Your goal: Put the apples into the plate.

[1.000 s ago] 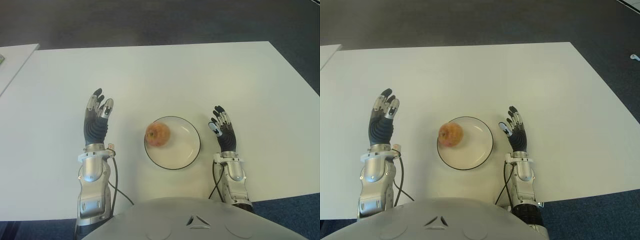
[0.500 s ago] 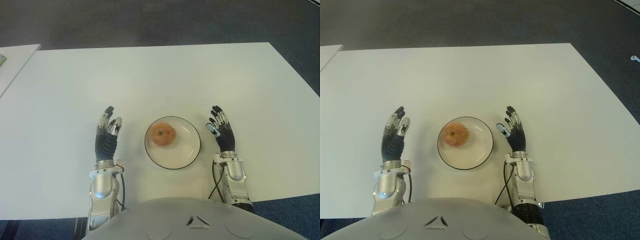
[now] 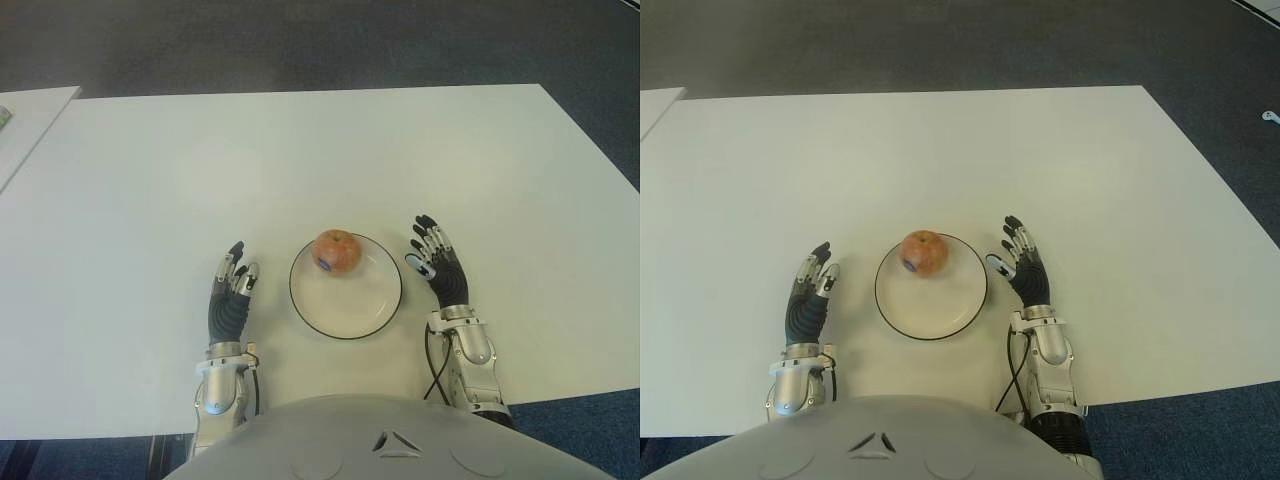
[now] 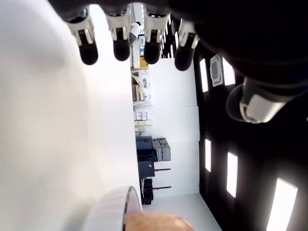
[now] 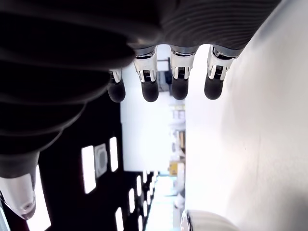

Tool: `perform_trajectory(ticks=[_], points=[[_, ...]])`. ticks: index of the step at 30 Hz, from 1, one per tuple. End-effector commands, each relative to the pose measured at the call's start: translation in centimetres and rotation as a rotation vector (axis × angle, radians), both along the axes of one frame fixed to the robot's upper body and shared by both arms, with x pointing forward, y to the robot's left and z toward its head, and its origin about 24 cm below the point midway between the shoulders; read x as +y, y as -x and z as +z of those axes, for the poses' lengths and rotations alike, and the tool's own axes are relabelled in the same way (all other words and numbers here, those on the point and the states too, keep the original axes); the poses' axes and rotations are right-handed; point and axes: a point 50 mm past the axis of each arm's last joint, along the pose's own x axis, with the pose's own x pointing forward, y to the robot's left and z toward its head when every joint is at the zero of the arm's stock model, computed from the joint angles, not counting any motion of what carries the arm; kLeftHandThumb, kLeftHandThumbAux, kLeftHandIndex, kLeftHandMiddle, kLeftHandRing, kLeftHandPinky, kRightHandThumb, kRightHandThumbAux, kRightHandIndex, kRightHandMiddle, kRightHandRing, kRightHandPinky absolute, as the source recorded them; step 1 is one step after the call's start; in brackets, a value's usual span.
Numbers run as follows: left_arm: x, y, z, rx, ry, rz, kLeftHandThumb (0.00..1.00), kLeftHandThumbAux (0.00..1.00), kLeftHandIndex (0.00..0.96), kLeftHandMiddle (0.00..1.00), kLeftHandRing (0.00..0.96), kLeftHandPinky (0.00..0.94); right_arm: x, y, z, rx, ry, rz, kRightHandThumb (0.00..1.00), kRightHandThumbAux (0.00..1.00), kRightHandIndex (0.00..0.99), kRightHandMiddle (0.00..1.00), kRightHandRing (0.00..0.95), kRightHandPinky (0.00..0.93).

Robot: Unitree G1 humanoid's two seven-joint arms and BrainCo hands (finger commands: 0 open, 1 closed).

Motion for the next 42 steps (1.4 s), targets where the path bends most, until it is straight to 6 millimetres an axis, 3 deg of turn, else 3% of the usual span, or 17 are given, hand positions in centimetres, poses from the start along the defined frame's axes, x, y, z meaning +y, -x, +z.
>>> perform_trajectory(ticks=[1,5,13,27,42], points=[[-0.3,0.2,0.3,0.004,-0.024,-0.025,0.11,0.482,0.165,0.125,0.12,0.197,0.4,2.2,-1.3,0.132,-0.034,0.008,0.152,0.607,0.0,0.0,0.0,0.0],[-0.9,0.2,1.0,-0.005,-0.031,-0.032,0.116,0.491,0.164,0.156,0.162,0.244,0.8,2.4,-0.1,0.108,-0.045,0.018,0.143,0.591,0.0,0.0,0.0,0.0],[-2.5,0.9,1.7,0.022,-0.088,-0.006,0.118,0.528,0.164,0.191,0.192,0.245,0.7,2.8,1.2,0.089,-0.079,0.052,0.163,0.566,0.012,0.0,0.0,0.0],[-3.2,2.3,0.7,0.123,-0.056,0.095,0.085,0.608,0.11,0.154,0.155,0.168,0.9,3.0,2.5,0.081,-0.045,0.099,0.195,0.611,0.001,0.0,0.0,0.001],[-3.5,2.9,0.9,0.053,-0.001,0.067,0.118,0.518,0.163,0.183,0.201,0.258,0.1,2.7,2.6,0.017,0.009,0.115,0.167,0.617,0.0,0.0,0.0,0.0]])
